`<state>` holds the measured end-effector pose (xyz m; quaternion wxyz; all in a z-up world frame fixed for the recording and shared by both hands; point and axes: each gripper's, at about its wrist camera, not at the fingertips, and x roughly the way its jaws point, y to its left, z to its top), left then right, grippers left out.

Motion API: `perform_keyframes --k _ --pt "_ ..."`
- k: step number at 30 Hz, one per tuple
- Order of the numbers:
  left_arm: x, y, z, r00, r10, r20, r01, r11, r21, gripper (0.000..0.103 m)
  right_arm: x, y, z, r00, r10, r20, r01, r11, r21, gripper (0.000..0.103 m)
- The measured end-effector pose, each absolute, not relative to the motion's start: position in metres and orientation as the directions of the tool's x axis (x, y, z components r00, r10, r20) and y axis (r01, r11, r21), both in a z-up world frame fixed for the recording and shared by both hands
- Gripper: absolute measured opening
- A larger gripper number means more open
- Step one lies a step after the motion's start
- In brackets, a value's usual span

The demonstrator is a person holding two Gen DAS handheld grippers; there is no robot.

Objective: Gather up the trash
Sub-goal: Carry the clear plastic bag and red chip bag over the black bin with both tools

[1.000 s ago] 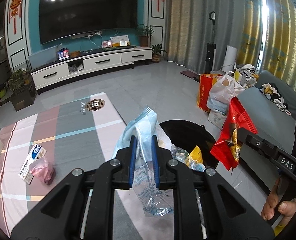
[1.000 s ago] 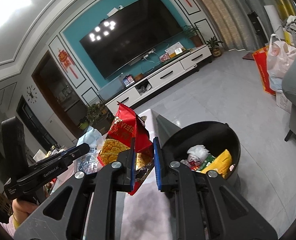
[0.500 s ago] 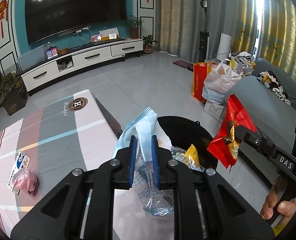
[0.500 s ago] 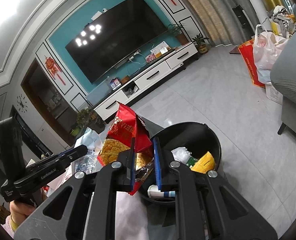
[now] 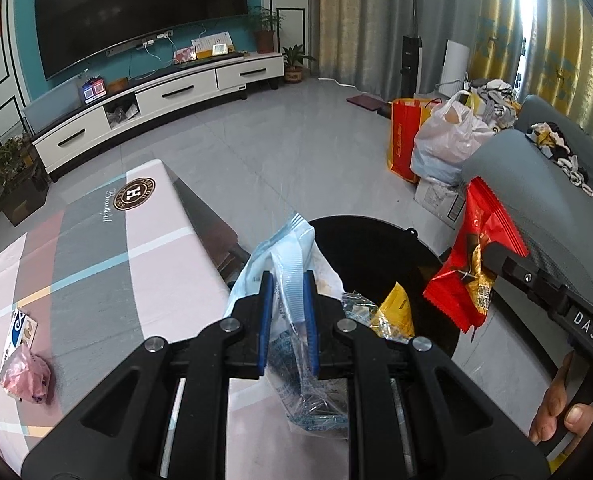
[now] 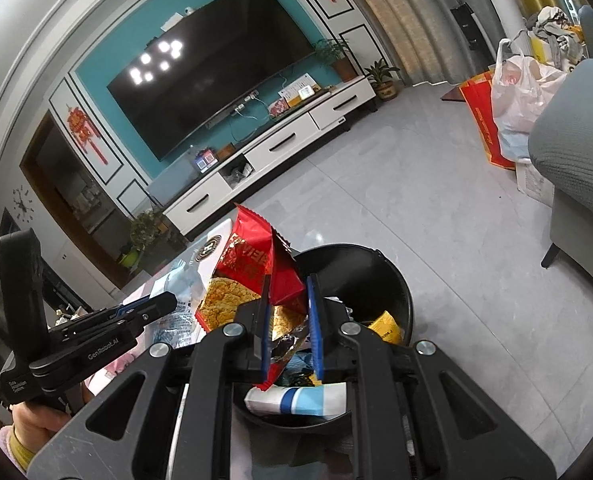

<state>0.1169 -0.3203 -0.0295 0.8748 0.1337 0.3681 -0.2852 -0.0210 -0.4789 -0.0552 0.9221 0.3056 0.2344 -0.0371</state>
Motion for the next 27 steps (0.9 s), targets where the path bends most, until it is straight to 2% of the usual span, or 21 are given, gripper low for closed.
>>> perform_keyframes --k 27 --pt "0.144 -0.349 -0.073 0.517 -0.351 -0.781 0.602 0.797 0.040 0.017 0.023 -0.484 -0.081 0.843 0.092 -0.530 0.242 0.816 0.525 0.016"
